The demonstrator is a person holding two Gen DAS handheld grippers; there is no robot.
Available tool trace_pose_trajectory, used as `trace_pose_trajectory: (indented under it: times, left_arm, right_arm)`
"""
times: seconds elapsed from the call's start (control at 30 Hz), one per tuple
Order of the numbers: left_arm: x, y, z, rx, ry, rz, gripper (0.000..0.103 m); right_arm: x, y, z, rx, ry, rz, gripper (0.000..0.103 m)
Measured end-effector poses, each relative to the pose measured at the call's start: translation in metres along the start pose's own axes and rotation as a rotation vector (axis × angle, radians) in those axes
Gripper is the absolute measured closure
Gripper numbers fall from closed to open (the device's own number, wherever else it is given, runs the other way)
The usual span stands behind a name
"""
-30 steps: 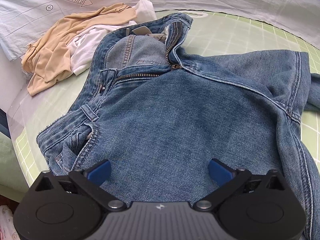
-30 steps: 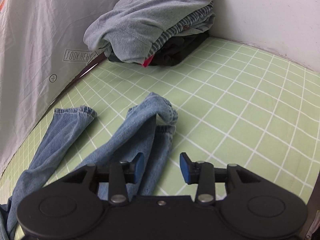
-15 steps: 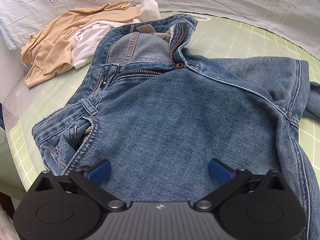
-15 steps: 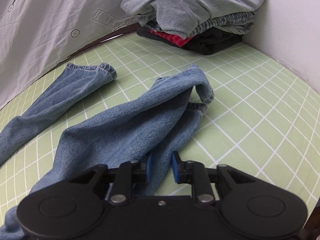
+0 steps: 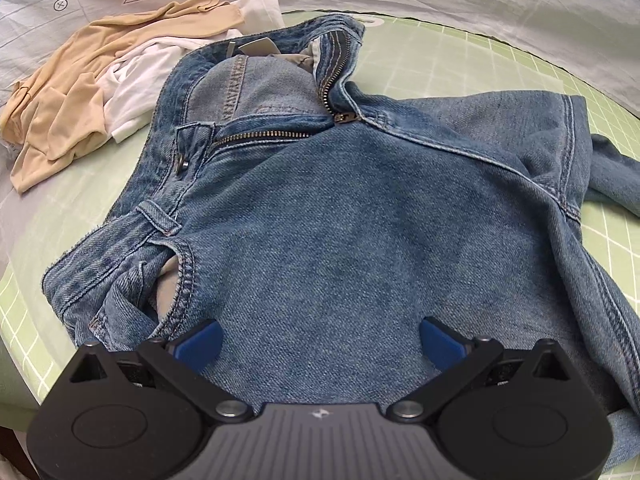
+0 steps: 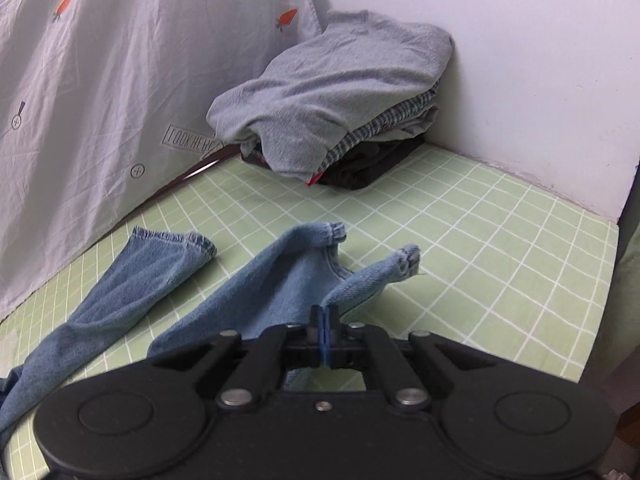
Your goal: Fold clothes
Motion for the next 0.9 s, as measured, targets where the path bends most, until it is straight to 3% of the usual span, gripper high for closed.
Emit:
trace_pose_trajectory:
  times: [0.13,0.33,0.53,0.77,0.83,0.9]
  left_arm:
    - [-0.002,0.0,-0.003,-0.018,0.026,0.013,0.0]
    - [-0.004,0.0,-0.005,-0.033,0.054,0.027,0.0]
    - [-0.007,-0.001,-0.009,-0.032,0.086,0.03,0.0]
    - [-0.013,-0.001,-0.016,0.008,0.128,0.033,0.0]
    - [-0.013,-0.001,-0.017,0.017,0.133,0.029,0.0]
    - [-0.013,-0.001,-0.017,0.025,0.133,0.026,0.0]
  right_arm:
    - [0.017,0.003,-0.025,-0.027,-0.052,-0.024,0.102]
    - [0.006,0.047,-0.06,0.005,-0.111,-0.067,0.102]
    - [-0.041,0.128,-0.091,0.063,-0.11,-0.125,0.102]
    - [-0.111,0.243,-0.1,0.109,-0.02,-0.226,0.101]
    - [-0.119,0.259,-0.096,0.086,0.017,-0.296,0.093]
    - [-0.122,0.268,-0.092,0.075,0.037,-0.354,0.052]
Point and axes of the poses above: each gripper's, at about its wrist camera, not at the fingertips, and x roughly against the way its jaws point, y to its left, z to its underside, the point moved 9 cm from there along -x, roughly the way its jaws point, and after that the axes turned 12 degrees about z, right-handed, at the moved point
